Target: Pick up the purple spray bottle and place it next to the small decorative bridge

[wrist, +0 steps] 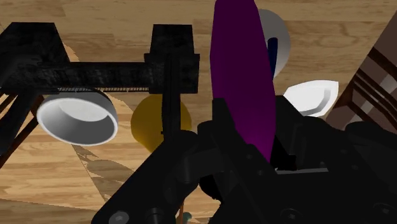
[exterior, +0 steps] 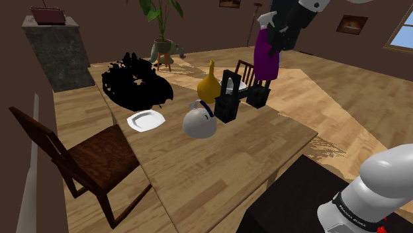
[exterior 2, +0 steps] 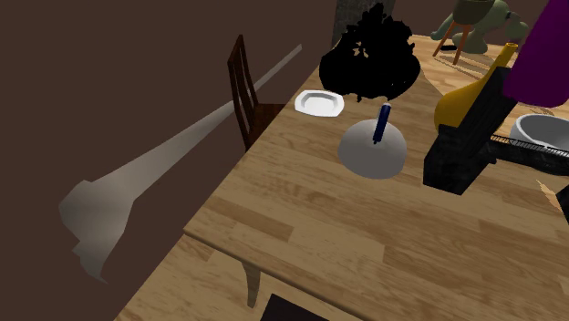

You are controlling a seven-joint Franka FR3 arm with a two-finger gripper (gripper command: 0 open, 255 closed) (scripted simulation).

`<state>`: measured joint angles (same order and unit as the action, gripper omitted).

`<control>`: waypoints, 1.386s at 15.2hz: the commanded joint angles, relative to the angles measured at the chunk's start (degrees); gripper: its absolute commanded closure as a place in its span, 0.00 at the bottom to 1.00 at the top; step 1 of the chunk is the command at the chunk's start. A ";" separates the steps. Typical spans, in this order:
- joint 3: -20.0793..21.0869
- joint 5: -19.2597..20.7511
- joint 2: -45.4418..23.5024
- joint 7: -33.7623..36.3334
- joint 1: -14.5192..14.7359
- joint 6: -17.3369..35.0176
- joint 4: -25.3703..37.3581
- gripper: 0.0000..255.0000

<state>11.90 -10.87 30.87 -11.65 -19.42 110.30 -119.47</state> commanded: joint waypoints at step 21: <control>-10.09 0.13 -5.07 -14.43 -3.02 8.65 -5.71 1.00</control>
<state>1.82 -10.67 25.85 -25.92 -22.45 118.14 -124.45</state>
